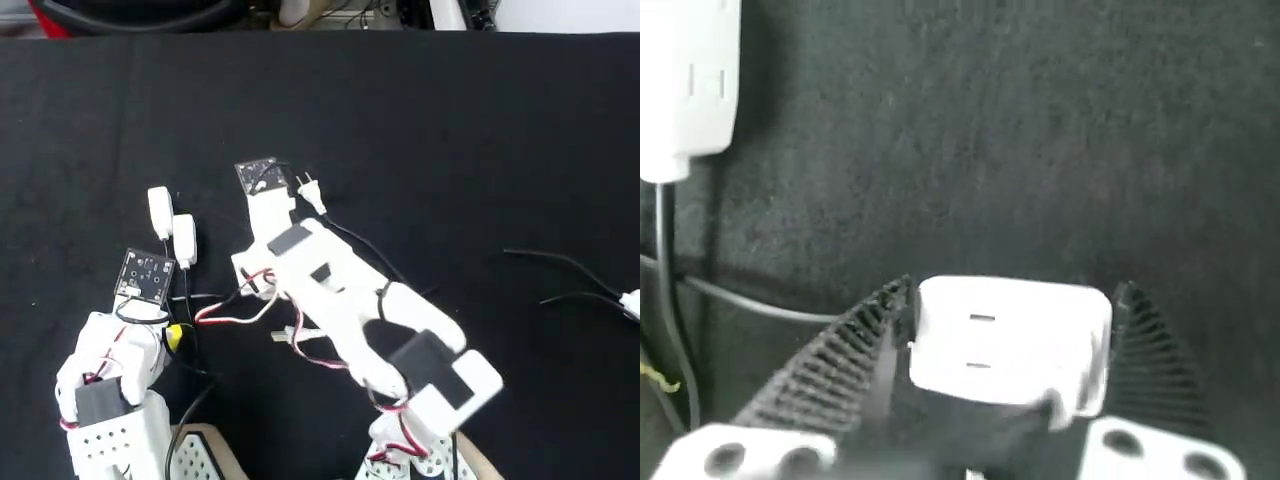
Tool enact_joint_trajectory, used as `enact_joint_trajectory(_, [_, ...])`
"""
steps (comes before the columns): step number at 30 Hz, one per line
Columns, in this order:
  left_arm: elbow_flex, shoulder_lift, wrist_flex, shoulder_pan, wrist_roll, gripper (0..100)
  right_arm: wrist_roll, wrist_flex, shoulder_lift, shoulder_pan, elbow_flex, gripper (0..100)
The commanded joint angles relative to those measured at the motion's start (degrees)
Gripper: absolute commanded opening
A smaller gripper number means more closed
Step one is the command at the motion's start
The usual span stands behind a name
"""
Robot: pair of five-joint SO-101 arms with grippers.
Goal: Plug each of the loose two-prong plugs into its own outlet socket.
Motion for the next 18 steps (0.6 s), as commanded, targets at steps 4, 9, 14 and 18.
enact_joint_trajectory(4, [-0.31, -0.26, 0.26, 0.75, -0.44, 27, 0.0, 2.29, 5.93, -2.64, -4.88, 26.9])
enact_joint_trajectory(9, [-0.4, -0.26, 0.26, 0.75, -0.44, 27, 0.09, 5.19, 6.02, -2.55, -6.11, 26.6])
enact_joint_trajectory(14, [-0.4, -0.26, 0.26, 0.75, -0.44, 27, 2.73, 5.54, 6.29, -2.55, -6.2, 11.3])
enact_joint_trajectory(18, [-0.4, -0.26, 0.26, 0.75, -0.44, 27, 3.16, 5.98, 5.93, -0.97, -6.2, 1.8])
